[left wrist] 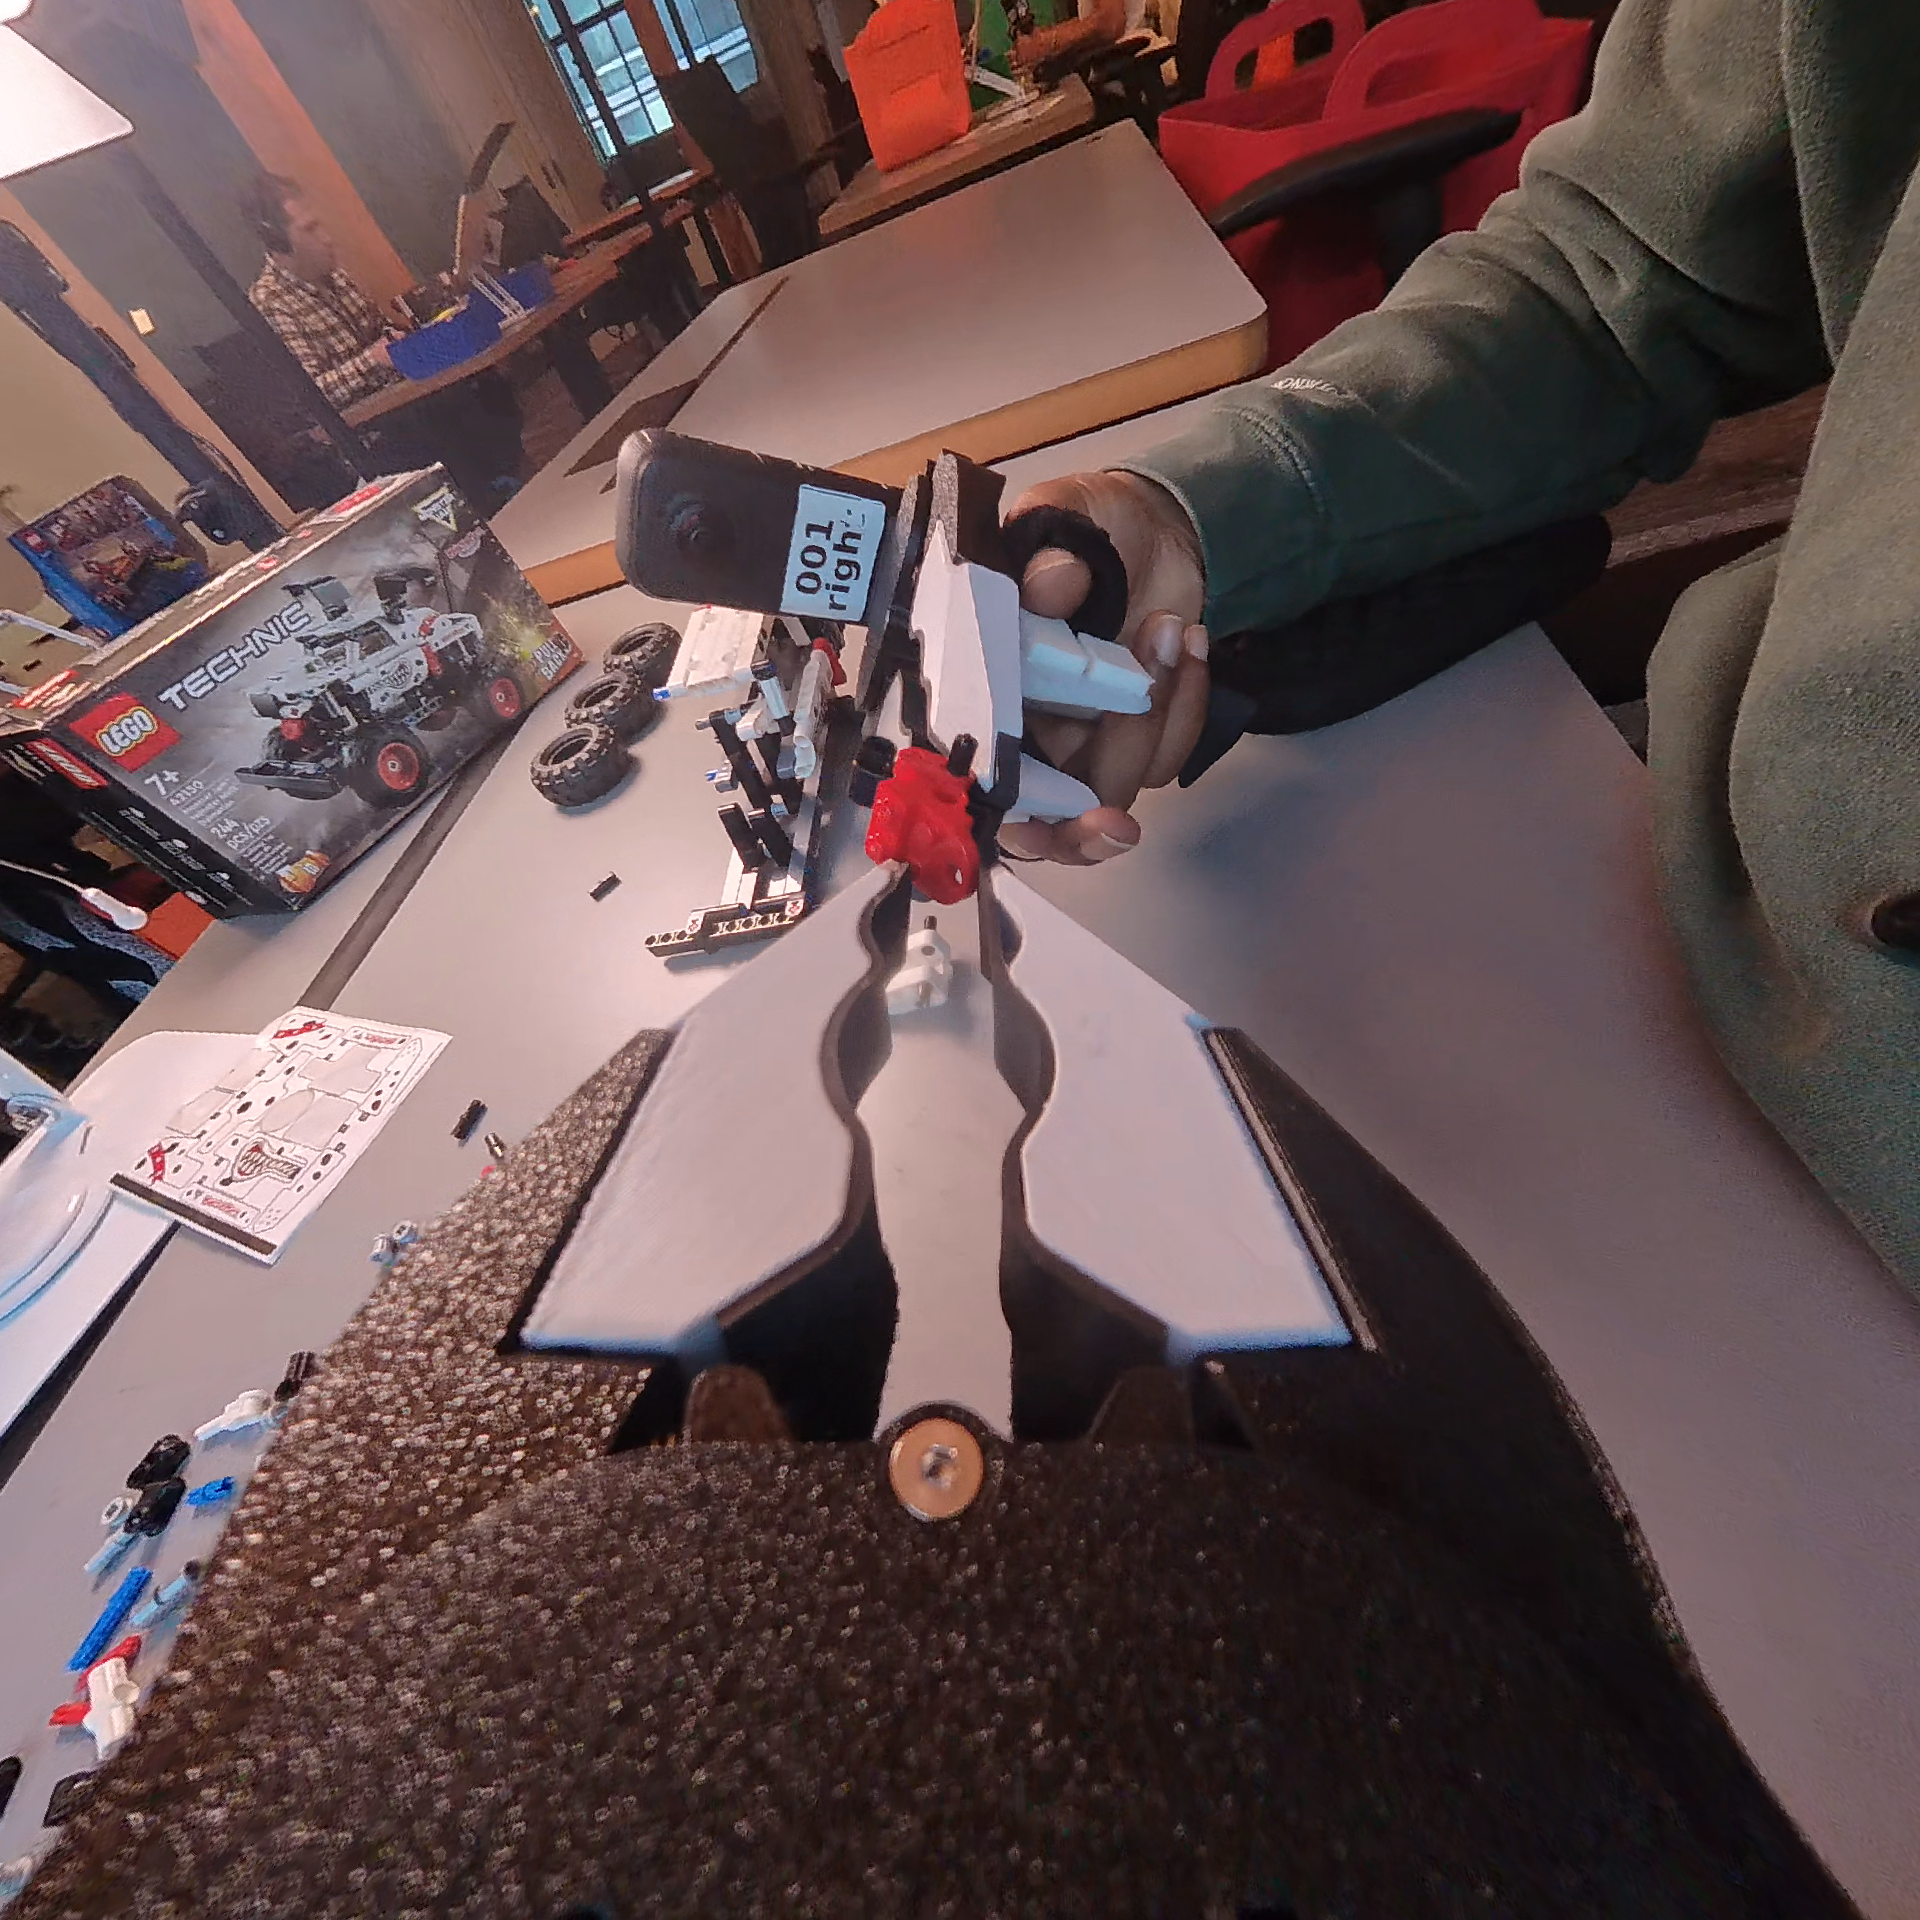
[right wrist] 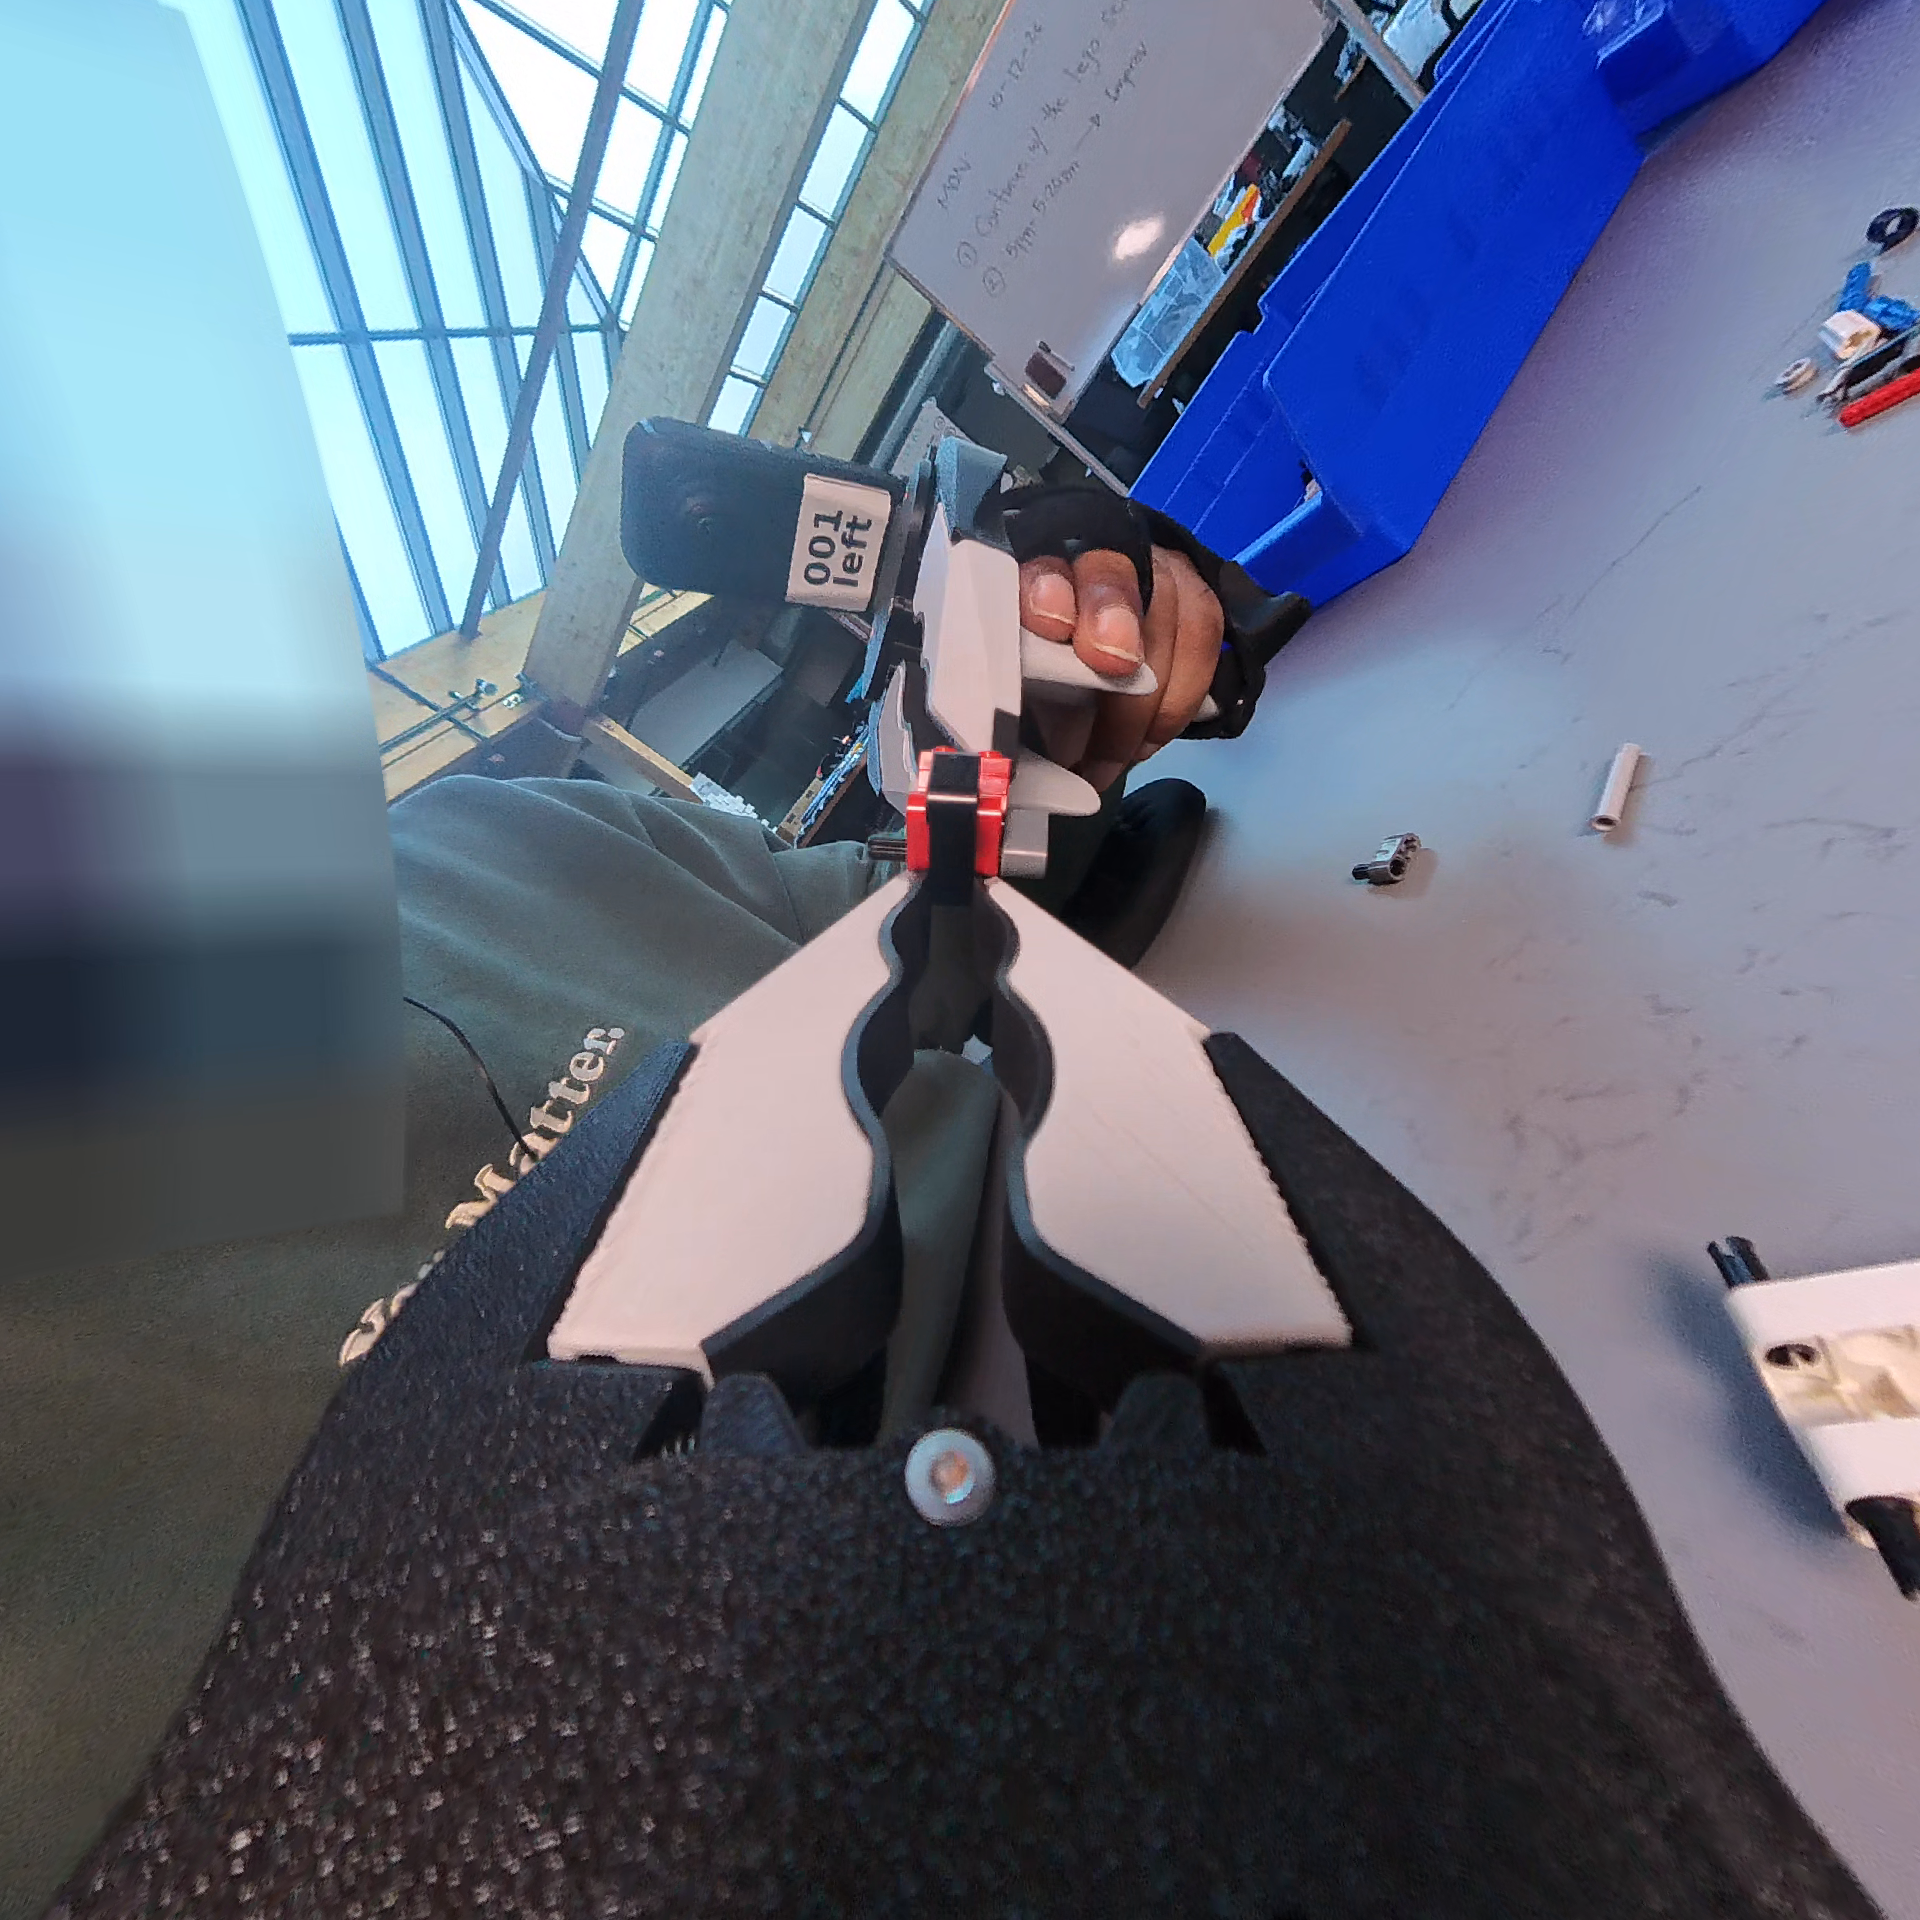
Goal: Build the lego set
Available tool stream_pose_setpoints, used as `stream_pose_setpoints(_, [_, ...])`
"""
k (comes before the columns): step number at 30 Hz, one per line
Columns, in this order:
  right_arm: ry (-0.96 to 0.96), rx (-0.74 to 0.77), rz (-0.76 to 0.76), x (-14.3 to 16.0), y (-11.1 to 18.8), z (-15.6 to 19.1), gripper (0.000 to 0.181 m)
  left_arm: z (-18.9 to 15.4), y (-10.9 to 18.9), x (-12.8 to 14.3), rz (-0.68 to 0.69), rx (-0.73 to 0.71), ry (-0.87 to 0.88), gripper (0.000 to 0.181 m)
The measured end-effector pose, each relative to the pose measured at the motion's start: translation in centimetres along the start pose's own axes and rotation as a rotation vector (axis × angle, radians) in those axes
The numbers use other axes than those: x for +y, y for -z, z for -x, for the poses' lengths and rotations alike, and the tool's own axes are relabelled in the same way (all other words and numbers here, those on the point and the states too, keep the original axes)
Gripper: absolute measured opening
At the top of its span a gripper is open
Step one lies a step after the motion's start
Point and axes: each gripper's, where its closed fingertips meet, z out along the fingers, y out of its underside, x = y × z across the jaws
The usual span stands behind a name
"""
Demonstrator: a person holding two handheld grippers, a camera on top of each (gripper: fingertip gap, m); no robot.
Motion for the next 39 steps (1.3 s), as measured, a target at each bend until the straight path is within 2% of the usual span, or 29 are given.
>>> stream_pose_setpoints(10, [0.003, -0.017, 0.132, 2.3, -0.7, 0.0, 0.007, -2.0, 0.4, 0.7, 0.053, 0.140, 0.039, 0.013])
stream_pose_setpoints(15, [0.013, -0.001, 0.129, 2.2, -0.8, -0.1, 0.007, -1.9, 0.5, 0.8, 0.043, 0.152, 0.072, 0.012])
stream_pose_setpoints(17, [0.056, 0.036, 0.101, 1.5, -0.8, -0.4, 0.009, -1.1, 0.5, 0.9, 0.026, 0.124, 0.122, 0.011])
stream_pose_setpoints(18, [0.098, 0.052, 0.089, 1.2, -0.8, -0.3, 0.009, -0.5, 0.6, 1.1, 0.019, 0.099, 0.148, 0.005])
stream_pose_setpoints(20, [0.195, 0.150, 0.069, 0.5, -0.8, -1.0, 0.026, 1.5, 1.3, 1.6, 0.012, 0.017, 0.192, 0.003])
stream_pose_setpoints(22, [0.311, 0.254, 0.116, 1.0, -0.7, -2.0, 0.026, 3.1, 2.2, 2.4, 0.015, -0.035, 0.261, 0.003])
stream_pose_setpoints(27, [0.478, 0.463, 0.287, 3.0, -1.0, -4.9, 0.022, 5.4, 4.5, 8.0, 0.254, -0.233, 0.370, 0.003])
stream_pose_setpoints(32, [0.578, 0.584, 0.462, 4.0, -3.4, -7.9, 0.019, 5.1, 7.7, 12.3, 0.431, -0.412, 0.493, 0.003])
stream_pose_setpoints(39, [0.584, 0.727, 0.647, 3.3, -7.8, -12.6, 0.023, 3.0, 9.2, 13.9, 0.464, -0.407, 0.600, 0.003])
